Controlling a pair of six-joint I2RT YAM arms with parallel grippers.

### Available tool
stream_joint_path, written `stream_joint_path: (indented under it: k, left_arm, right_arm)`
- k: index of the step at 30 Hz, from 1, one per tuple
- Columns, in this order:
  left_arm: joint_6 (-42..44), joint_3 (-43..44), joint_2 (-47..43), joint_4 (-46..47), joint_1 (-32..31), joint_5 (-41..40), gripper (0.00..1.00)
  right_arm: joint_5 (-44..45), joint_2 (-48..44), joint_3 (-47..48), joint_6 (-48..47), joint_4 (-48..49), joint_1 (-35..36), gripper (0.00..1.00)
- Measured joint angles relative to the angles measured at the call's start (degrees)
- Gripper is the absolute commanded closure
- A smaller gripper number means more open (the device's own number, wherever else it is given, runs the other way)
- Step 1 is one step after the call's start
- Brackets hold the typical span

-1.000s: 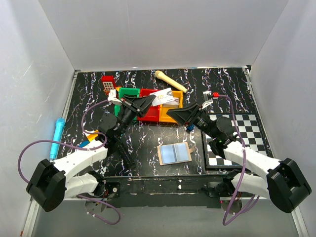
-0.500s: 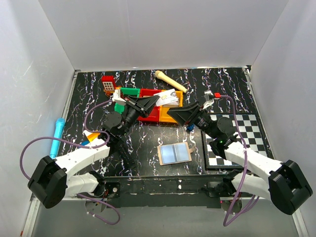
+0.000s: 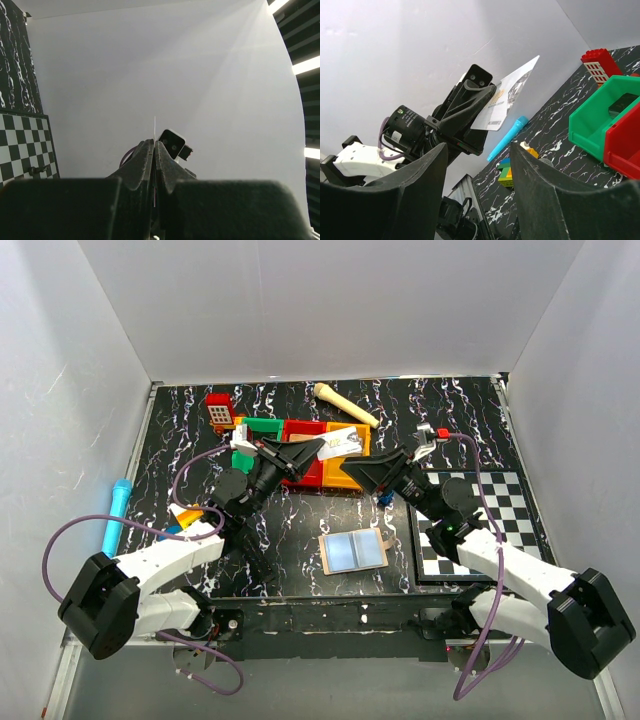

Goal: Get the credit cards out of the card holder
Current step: Place the credit card in the storage box.

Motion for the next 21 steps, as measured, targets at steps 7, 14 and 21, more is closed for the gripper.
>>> stream_joint_path:
  k: [7,14,21]
  left_arm:
    - [0.0,-1.27,0.0,2.14,-0.02,0.46,1.0]
    - [0.0,-1.88,0.13,3.34,-0.11,2.36,1.0]
    - [0.02,-2.08,0.17,4.13,-0.37,3.19,1.0]
  right_arm:
    - [0.15,1.53,0.0,1.51,1.42,-0.04,0.43]
    - [0.17,2.23,0.0,2.78,3.39,-0.28,0.48]
    - [0.09,3.1,0.0,3.78,4.57,-0.42,0.56]
